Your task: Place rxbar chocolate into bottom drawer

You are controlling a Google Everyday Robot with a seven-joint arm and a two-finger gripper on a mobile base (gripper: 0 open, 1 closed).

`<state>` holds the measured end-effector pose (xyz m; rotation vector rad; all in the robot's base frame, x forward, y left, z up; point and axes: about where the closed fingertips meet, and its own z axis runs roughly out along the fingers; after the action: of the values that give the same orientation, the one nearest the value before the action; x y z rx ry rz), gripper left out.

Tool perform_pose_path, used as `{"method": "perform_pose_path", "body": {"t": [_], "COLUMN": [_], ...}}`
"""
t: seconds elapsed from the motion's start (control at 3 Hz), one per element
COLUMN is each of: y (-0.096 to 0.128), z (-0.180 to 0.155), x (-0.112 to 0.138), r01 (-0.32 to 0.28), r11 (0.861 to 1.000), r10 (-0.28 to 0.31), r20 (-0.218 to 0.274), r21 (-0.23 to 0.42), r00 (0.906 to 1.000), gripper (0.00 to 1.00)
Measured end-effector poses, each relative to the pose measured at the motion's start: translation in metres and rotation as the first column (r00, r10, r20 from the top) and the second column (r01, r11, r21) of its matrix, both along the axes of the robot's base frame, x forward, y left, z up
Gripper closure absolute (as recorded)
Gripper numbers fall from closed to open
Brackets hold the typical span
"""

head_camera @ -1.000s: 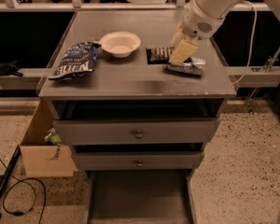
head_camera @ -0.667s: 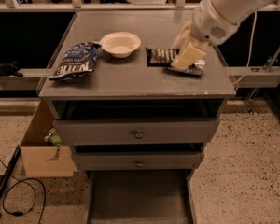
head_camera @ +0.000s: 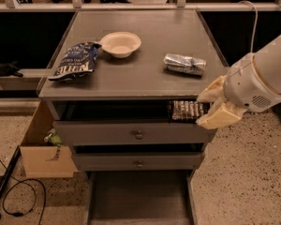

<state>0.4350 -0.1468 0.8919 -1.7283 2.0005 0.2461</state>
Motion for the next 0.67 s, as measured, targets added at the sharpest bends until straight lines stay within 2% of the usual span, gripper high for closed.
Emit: {"method": "perform_pose_path", "body": {"t": [0.33,0.67], "y": [0.006,0.030], "z": [-0.011,-0.053], "x": [-0.011,-0.045], "r01": [0.006,0.054], "r11": [1.000,0.992], "r10": [-0.006,-0.055], "r20": [0.004,0.001], "r21": [0.002,0.116], "r00": [1.0000,0.9985], "gripper": [1.00,1.00]}}
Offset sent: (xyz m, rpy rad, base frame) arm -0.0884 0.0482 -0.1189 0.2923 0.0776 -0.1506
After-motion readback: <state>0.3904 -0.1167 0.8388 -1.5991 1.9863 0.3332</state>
